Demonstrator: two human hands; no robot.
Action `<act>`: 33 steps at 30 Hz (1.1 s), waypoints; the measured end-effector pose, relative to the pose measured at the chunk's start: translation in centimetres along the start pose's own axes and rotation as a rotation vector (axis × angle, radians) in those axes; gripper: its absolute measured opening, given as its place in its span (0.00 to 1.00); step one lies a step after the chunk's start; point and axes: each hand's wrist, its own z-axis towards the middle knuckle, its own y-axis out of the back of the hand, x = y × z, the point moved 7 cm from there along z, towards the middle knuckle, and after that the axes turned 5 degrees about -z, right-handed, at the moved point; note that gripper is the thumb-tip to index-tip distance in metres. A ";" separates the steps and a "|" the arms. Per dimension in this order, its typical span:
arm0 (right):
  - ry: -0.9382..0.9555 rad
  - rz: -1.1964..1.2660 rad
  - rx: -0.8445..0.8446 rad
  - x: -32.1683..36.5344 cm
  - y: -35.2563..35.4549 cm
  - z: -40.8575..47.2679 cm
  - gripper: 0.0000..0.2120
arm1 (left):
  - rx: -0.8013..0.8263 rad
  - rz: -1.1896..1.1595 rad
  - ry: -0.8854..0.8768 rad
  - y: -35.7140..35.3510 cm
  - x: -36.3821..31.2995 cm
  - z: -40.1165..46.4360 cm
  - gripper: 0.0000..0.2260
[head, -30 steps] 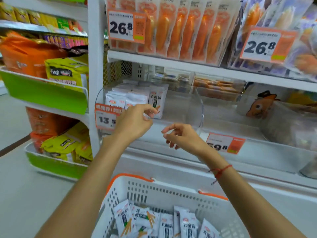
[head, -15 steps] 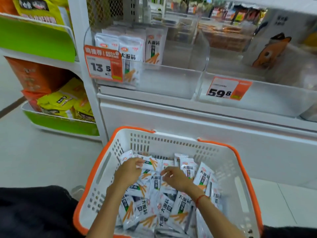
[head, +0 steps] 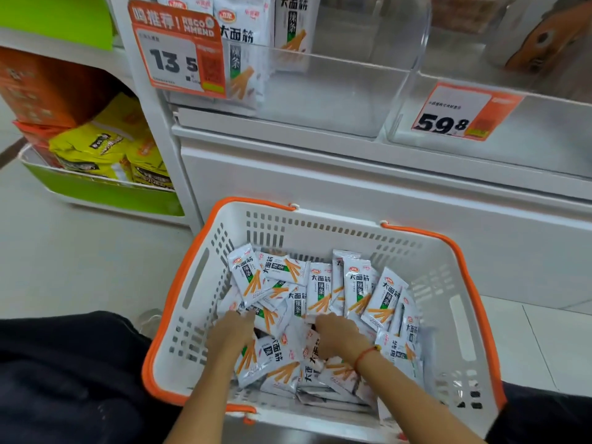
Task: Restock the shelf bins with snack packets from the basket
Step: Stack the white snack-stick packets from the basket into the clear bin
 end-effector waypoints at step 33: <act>0.106 1.128 -0.729 -1.7 7.3 -1.2 0.17 | 0.393 -0.565 -0.297 -1.6 -10.6 -6.3 0.10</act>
